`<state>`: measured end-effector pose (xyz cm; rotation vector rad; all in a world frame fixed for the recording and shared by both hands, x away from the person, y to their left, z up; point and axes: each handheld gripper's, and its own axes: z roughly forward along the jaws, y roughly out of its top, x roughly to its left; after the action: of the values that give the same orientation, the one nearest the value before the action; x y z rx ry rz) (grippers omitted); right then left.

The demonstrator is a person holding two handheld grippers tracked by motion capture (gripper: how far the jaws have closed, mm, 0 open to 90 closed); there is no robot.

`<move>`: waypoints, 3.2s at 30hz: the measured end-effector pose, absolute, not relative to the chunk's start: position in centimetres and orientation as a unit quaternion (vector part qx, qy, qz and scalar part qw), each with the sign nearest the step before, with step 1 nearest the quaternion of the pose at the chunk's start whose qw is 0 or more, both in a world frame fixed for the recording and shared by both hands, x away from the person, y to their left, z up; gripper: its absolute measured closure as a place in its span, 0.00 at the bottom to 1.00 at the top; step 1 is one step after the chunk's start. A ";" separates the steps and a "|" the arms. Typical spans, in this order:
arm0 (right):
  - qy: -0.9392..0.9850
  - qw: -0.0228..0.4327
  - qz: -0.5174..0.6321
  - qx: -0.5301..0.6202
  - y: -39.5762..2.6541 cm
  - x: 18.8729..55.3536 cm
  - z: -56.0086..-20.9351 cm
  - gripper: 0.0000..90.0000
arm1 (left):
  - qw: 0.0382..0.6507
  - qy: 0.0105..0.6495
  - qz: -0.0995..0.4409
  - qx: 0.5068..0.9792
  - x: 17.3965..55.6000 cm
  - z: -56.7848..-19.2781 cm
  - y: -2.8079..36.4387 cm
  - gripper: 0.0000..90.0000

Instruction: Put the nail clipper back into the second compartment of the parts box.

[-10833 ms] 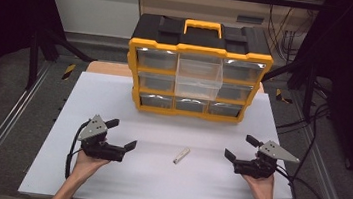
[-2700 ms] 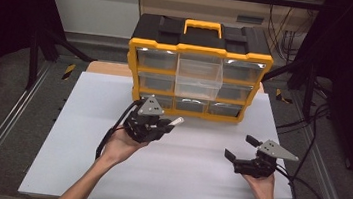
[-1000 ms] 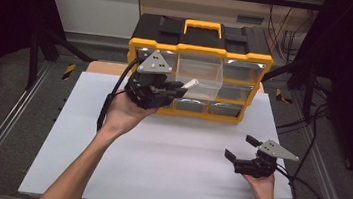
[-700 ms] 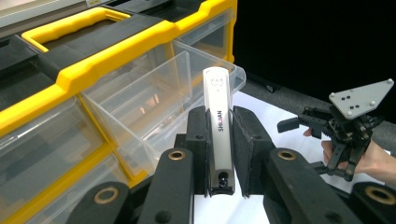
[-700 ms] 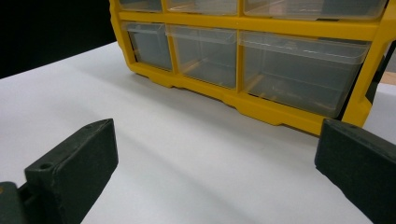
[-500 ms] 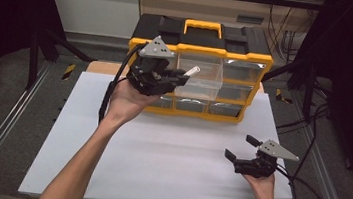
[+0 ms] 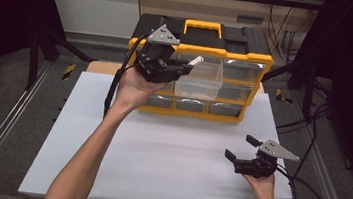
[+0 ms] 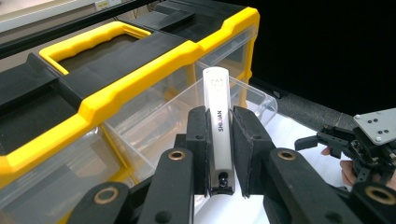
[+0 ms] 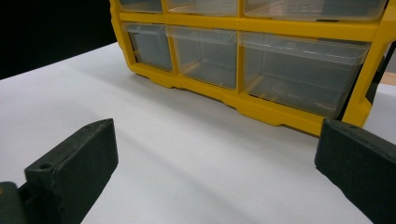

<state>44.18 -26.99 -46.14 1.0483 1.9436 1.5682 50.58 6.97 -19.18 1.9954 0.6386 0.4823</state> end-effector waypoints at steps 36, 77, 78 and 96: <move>0.701 0.215 0.566 0.377 -27.0 44.2 -46.1 0.00 | 0.451 0.279 0.188 0.827 55.5 -22.1 6.1 0.85; 0.702 0.215 0.564 0.379 -26.9 44.2 -46.2 0.00 | 0.525 0.270 0.200 0.782 52.2 -22.8 11.4 0.38; 0.701 0.216 0.563 0.379 -26.9 44.2 -46.2 0.00 | 0.525 0.272 0.205 0.780 52.0 -23.0 11.8 0.34; 0.699 0.217 0.565 0.381 -27.0 44.1 -46.1 0.00 | 0.541 0.292 0.210 0.760 48.8 -29.0 17.6 0.09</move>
<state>44.09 -27.00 -46.10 1.0561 1.9366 1.5655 48.79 17.64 -29.03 1.8058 0.6927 0.4990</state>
